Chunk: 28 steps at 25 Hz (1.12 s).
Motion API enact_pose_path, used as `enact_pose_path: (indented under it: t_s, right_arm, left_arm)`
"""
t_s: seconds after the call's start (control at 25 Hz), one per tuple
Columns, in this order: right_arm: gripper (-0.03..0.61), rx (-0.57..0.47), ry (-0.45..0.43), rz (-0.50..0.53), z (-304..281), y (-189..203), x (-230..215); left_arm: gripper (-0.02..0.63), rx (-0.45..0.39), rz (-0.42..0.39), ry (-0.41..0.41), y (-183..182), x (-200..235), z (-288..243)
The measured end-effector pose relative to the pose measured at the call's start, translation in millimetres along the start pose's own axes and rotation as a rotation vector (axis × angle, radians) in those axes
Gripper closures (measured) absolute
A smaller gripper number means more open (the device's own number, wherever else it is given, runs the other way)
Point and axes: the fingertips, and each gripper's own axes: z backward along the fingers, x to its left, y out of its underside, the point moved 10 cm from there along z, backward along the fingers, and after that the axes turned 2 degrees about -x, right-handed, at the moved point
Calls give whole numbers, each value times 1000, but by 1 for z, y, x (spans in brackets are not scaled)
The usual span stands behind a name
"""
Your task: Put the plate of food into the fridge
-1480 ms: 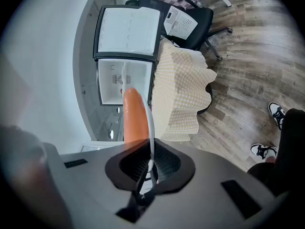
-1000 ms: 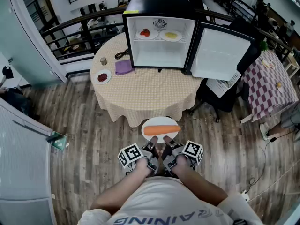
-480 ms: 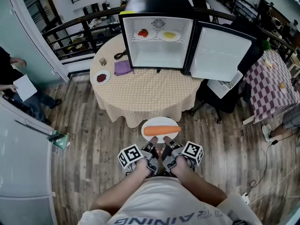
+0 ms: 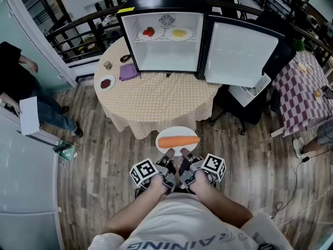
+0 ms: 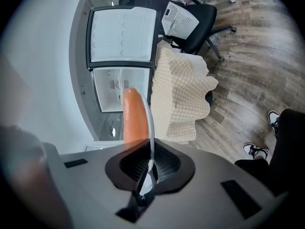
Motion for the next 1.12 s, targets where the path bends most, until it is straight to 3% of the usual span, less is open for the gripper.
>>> enact_pose_path:
  t_s: [0.48,1.12]
  right_arm:
    - [545,-17,2,-6,-28,-36,6]
    - [545,-74,31,13,-141,-45,62]
  left_arm:
    - [577,31,-2,3,-21,-2,-45]
    - [577,120,7,26,-148,-7,-96]
